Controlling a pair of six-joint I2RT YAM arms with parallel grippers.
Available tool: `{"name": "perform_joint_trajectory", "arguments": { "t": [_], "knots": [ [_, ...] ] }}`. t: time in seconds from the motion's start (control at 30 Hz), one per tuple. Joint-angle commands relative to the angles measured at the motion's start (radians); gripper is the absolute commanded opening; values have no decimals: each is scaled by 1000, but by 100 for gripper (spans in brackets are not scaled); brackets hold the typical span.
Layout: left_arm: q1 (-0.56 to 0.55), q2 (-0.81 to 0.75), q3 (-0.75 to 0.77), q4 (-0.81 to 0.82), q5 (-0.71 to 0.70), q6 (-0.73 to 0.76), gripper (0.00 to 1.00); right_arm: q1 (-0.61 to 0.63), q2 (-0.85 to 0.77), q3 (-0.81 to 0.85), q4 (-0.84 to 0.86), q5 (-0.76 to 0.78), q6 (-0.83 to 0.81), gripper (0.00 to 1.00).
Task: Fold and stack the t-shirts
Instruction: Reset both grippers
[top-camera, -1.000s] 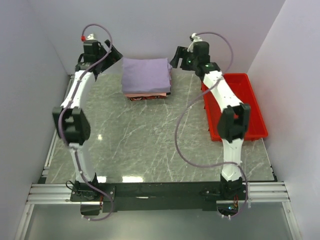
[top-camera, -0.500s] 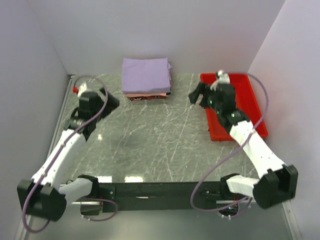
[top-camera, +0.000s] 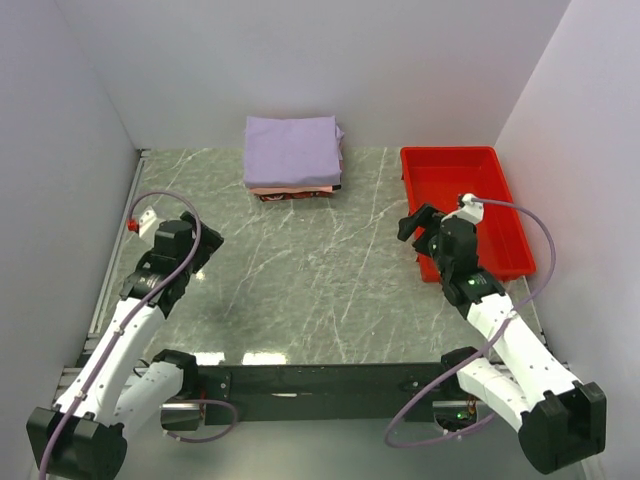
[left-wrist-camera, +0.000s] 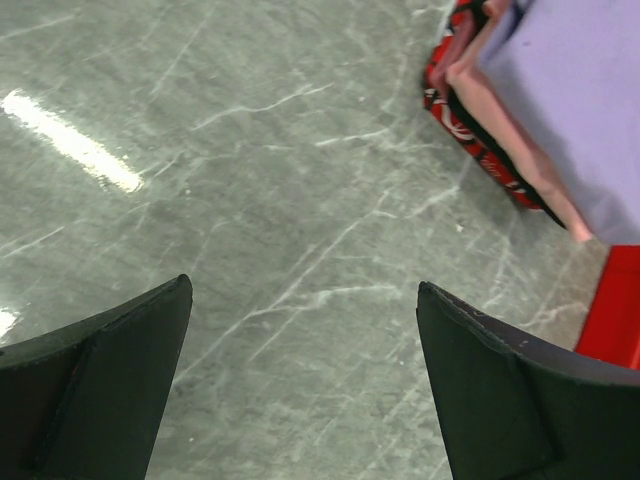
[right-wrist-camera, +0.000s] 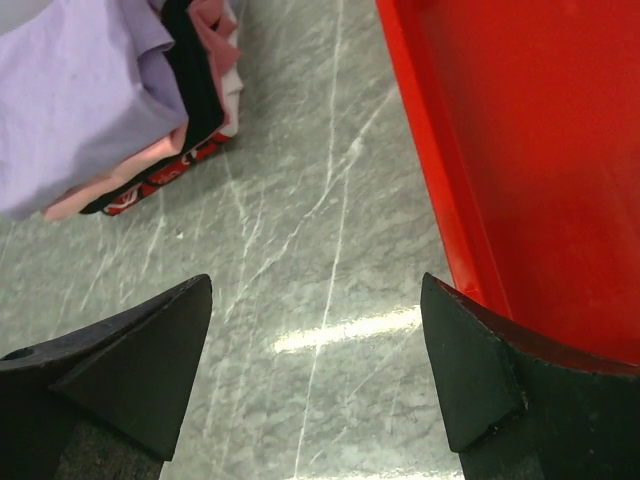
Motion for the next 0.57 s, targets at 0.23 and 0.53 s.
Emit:
{"name": "perform_joint_trajectory", "arguments": {
  "t": [0.23,0.53],
  "knots": [
    [1,32,24,-14,-56,-25,99,0,55,53,12,72,30,91],
    [1,-2,6,-15,-78,-50,99,-1,27,7,100,17,-1,92]
  ]
}}
